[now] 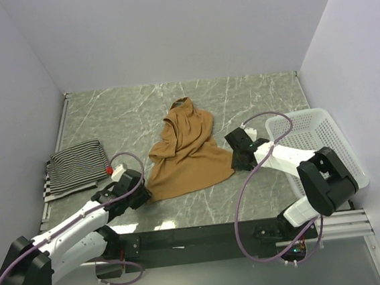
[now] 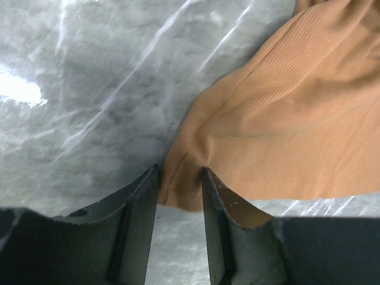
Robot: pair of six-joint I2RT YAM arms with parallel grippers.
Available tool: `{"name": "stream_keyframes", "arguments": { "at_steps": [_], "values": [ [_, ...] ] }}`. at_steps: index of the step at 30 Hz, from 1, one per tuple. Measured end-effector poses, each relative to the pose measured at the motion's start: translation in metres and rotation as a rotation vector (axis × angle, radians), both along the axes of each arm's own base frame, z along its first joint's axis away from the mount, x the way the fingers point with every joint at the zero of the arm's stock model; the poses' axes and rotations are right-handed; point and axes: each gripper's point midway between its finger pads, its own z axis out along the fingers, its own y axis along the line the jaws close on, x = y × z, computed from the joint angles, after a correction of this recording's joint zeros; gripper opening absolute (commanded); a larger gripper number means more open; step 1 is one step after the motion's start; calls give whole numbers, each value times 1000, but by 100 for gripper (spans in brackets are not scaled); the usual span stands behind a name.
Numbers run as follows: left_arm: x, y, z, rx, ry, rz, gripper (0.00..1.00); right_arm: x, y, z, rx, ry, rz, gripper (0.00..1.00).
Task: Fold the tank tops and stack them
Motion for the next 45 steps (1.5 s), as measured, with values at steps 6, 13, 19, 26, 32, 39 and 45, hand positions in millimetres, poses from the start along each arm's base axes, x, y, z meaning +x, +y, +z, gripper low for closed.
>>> {"name": "stream_keyframes", "arguments": {
  "at_steps": [6, 13, 19, 26, 32, 39, 45],
  "values": [
    [6, -5, 1, -12, -17, -5, 28, 2, 0, 0, 15, 5, -3, 25],
    [9, -9, -2, 0, -17, -32, 1, 4, 2, 1, 30, 0, -2, 0],
    [21, -11, 39, 21, -89, -82, 0, 7, 0, 27, 54, -48, -1, 0],
    [61, -25, 194, -73, -434, -108, 1, 27, 6, 171, 204, -393, 5, 0],
    [52, -12, 284, -107, -603, -114, 1, 3, -11, 293, 314, -659, 12, 0],
    [29, 9, 431, -235, -922, -96, 0, -51, -40, 468, 450, -1053, 50, 0],
    [15, 21, 505, -319, -1115, -69, 1, -94, -60, 565, 504, -1295, 91, 0]
  ]
}}
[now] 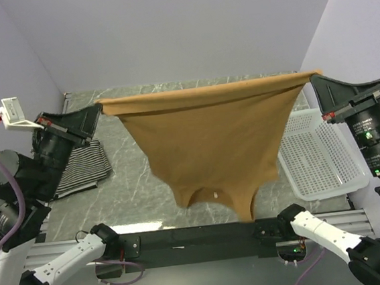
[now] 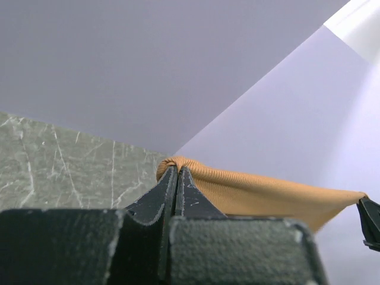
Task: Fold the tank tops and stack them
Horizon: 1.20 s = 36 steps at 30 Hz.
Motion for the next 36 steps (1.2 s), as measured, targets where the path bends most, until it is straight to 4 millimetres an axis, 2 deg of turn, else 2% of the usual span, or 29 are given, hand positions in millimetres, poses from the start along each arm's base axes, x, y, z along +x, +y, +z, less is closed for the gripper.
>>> {"name": "stream_keyframes", "arguments": {
  "at_steps": [3, 7, 9, 14, 15, 18, 20, 22, 24, 26, 28, 30, 31, 32, 34, 36],
  "values": [
    [12, -8, 5, -4, -16, 5, 1, 17, 11, 0, -36, 13, 9, 0],
    [49, -31, -9, 25, 13, 19, 1, 72, 42, -30, -116, 108, 23, 0],
    [80, -41, -21, 49, 39, 30, 1, 108, 61, -53, -168, 176, 33, 0],
    [176, -37, -42, 48, 81, 47, 1, 204, 96, -95, -248, 298, 53, 0],
    [200, -35, -46, 44, 96, 43, 1, 222, 99, -97, -251, 311, 57, 0],
    [246, -30, -36, 24, 83, 5, 1, 266, 98, -84, -239, 302, 49, 0],
    [261, -22, -22, 11, 59, -13, 0, 280, 92, -57, -215, 247, 44, 0],
    [263, -12, -10, -1, 36, -18, 1, 281, 86, -35, -191, 194, 42, 0],
    [253, 0, 4, -10, -2, -13, 1, 269, 77, -24, -175, 167, 41, 0],
    [238, 5, 9, -21, -23, -17, 1, 254, 73, -30, -166, 168, 48, 0],
    [216, 3, -4, -34, -13, -36, 1, 238, 71, -59, -168, 222, 65, 0],
    [198, 0, -27, -52, 11, -62, 0, 224, 69, -98, -177, 298, 74, 0],
    [190, -2, -47, -65, 41, -80, 1, 220, 68, -124, -181, 348, 75, 0],
    [182, -4, -73, -81, 83, -93, 1, 215, 66, -153, -183, 398, 75, 0],
    [169, -6, -138, -105, 198, -108, 1, 200, 62, -234, -199, 564, 76, 0],
    [151, -7, -229, -130, 384, -109, 1, 178, 57, -317, -219, 734, 77, 0]
  ]
}}
